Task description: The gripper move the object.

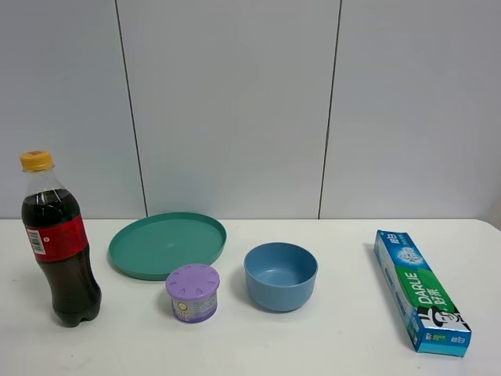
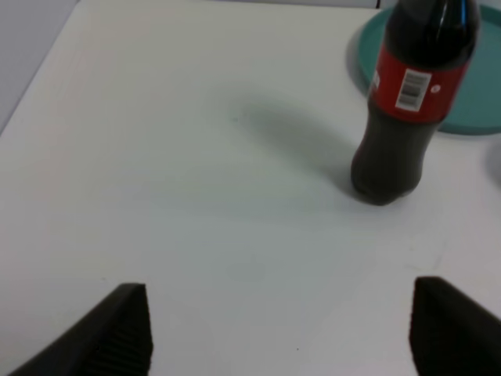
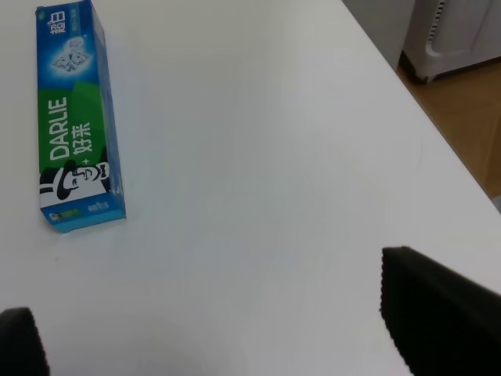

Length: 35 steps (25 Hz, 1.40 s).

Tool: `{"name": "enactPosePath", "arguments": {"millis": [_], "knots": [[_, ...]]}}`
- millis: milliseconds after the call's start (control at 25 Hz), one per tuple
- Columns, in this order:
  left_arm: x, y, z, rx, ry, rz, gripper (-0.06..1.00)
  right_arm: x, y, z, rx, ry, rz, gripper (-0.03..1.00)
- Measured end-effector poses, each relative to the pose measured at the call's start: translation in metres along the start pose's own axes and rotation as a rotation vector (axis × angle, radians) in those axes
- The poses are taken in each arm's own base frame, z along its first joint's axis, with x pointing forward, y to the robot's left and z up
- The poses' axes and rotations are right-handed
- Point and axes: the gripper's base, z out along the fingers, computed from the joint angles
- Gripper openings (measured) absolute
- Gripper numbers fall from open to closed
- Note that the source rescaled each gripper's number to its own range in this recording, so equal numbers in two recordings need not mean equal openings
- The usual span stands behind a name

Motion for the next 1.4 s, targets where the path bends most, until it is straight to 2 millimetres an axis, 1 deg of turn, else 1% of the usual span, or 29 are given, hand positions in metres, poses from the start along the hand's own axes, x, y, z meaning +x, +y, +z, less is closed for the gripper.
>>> {"name": "enactPosePath", "arguments": {"millis": [240, 440, 680, 1400], "knots": [[0.0000, 0.0000, 0.0000, 0.000, 0.000, 0.000, 1.00, -0.0014, 0.0015, 0.0090, -0.013, -0.051, 0.000, 0.60], [0.0000, 0.0000, 0.0000, 0.000, 0.000, 0.000, 1.00, -0.0016, 0.0016, 0.0089, -0.006, -0.054, 0.005, 0.60], [0.0000, 0.0000, 0.0000, 0.000, 0.000, 0.000, 1.00, -0.0014, 0.0019, 0.0086, 0.050, -0.057, 0.037, 0.60], [0.0000, 0.0000, 0.0000, 0.000, 0.000, 0.000, 1.00, -0.0014, 0.0025, 0.0087, 0.044, -0.057, 0.030, 0.60]]}}
